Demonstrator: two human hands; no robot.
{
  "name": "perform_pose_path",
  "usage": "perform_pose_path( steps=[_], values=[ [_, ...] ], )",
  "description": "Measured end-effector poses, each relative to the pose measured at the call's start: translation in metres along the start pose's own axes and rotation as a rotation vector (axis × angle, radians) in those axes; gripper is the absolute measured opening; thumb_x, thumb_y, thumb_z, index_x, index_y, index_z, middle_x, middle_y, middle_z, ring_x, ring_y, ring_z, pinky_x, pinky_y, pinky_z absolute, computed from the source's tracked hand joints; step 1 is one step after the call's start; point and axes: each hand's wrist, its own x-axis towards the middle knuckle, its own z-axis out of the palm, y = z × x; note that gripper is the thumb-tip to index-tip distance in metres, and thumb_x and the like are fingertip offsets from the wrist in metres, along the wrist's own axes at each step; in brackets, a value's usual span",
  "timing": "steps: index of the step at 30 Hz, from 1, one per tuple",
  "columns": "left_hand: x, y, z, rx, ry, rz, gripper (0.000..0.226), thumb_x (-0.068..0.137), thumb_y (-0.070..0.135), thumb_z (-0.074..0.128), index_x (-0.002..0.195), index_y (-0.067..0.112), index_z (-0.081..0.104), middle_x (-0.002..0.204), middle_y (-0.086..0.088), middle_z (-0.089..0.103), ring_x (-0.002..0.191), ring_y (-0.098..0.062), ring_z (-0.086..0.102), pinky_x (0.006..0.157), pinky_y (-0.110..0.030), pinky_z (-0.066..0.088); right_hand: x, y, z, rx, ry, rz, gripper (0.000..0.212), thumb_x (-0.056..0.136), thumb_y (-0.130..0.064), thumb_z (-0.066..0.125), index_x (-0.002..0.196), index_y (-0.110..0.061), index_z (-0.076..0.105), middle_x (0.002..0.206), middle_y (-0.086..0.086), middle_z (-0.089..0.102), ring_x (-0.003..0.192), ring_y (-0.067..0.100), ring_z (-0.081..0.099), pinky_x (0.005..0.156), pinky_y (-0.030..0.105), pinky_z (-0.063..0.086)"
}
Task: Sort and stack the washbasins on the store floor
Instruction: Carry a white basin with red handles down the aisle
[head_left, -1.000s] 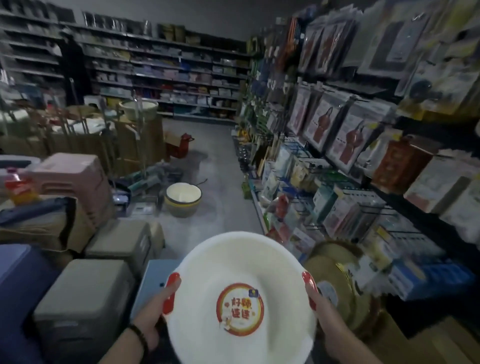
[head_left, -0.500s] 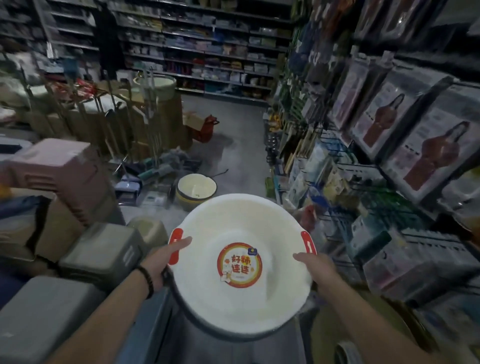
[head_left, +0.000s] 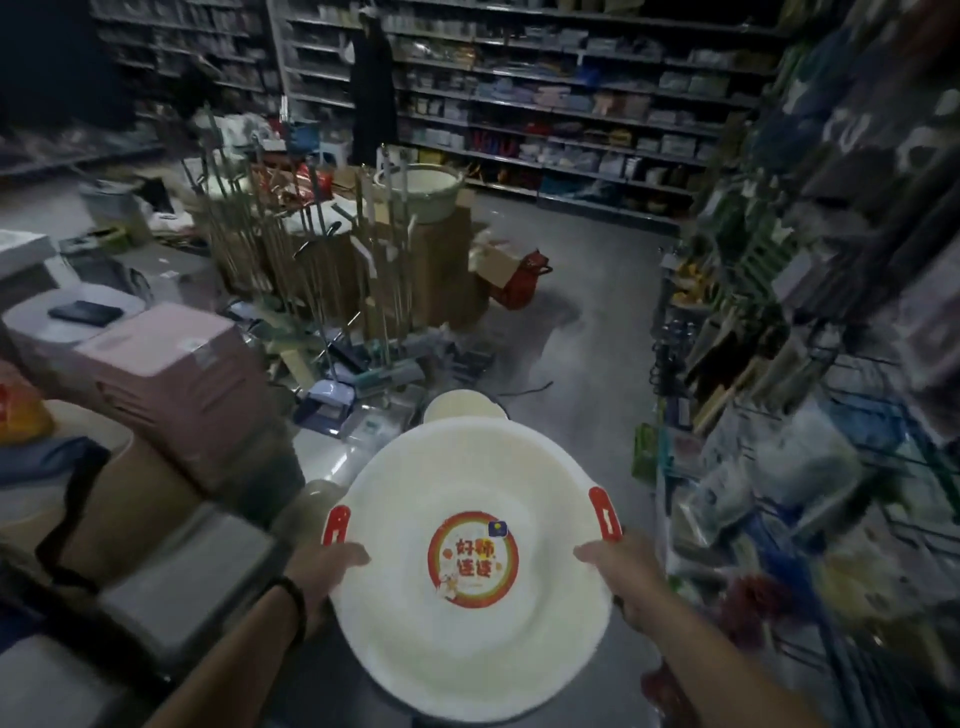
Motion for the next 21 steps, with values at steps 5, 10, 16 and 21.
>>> perform_pose_path(
  steps=[5, 10, 16, 21],
  values=[
    [0.114, 0.048, 0.046, -0.074, -0.027, -0.101, 0.017, 0.070, -0.009, 0.075, 0.084, -0.007, 0.066, 0.076, -0.025, 0.066, 0.067, -0.033, 0.059, 0.064, -0.035, 0.049, 0.106, -0.058, 0.021, -0.066, 0.058, 0.055, 0.020, 0.081, 0.001, 0.075, 0.094, -0.014, 0.075, 0.085, 0.010, 0.079, 0.081, 0.031, 0.074, 0.068, 0.037, 0.062],
    [0.218, 0.101, 0.093, -0.004, -0.089, -0.143, 0.048, 0.046, 0.012, 0.076, 0.091, -0.004, 0.070, 0.078, -0.020, 0.062, 0.075, -0.029, 0.056, 0.068, -0.038, 0.046, 0.204, -0.120, 0.027, -0.085, 0.088, 0.084, 0.025, 0.082, -0.001, 0.078, 0.086, -0.023, 0.067, 0.089, 0.006, 0.076, 0.084, 0.031, 0.072, 0.073, 0.039, 0.061],
    [0.319, 0.166, 0.152, 0.135, 0.034, -0.123, 0.030, 0.064, -0.003, 0.074, 0.093, -0.005, 0.068, 0.078, -0.022, 0.066, 0.068, -0.028, 0.059, 0.061, -0.039, 0.054, 0.339, -0.180, 0.035, -0.143, 0.002, 0.087, 0.022, 0.086, -0.004, 0.078, 0.088, -0.023, 0.068, 0.089, 0.005, 0.075, 0.082, 0.027, 0.070, 0.060, 0.031, 0.054],
    [0.411, 0.214, 0.207, 0.205, 0.134, -0.153, 0.025, 0.058, 0.007, 0.076, 0.082, 0.007, 0.068, 0.069, -0.012, 0.064, 0.055, -0.023, 0.056, 0.049, -0.025, 0.045, 0.481, -0.229, 0.059, -0.237, -0.063, 0.116, 0.018, 0.082, -0.006, 0.078, 0.088, -0.021, 0.070, 0.091, 0.009, 0.075, 0.084, 0.032, 0.071, 0.068, 0.045, 0.063]
  ],
)
